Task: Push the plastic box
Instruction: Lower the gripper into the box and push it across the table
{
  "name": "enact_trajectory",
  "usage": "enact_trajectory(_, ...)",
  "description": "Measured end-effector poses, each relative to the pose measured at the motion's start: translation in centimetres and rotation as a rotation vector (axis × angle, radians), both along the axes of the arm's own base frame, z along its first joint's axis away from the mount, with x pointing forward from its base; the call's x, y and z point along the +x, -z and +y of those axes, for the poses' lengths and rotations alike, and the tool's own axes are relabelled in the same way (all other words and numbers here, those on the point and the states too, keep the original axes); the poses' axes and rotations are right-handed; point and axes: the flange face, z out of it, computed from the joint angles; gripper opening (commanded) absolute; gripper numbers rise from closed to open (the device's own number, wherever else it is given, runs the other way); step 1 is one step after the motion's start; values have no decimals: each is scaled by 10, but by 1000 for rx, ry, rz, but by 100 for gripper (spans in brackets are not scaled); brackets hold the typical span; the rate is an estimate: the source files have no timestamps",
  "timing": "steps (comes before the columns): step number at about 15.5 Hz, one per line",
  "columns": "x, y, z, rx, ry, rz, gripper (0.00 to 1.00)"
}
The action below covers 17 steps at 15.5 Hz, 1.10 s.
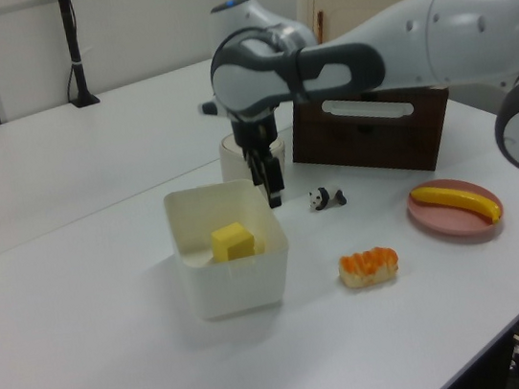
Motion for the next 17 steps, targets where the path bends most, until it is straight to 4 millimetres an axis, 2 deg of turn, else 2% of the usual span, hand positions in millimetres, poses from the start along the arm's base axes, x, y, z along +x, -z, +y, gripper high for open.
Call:
enact_trajectory(6, -5, -40, -32, 21, 46, -33, 100)
enact_trajectory(10, -12, -68, -63, 30, 88, -42, 100)
enact_trajectory(12, -14, -65, -68, 27, 94, -29, 100)
enact_trajectory(17, -15, -28, -65, 4, 61, 41, 100)
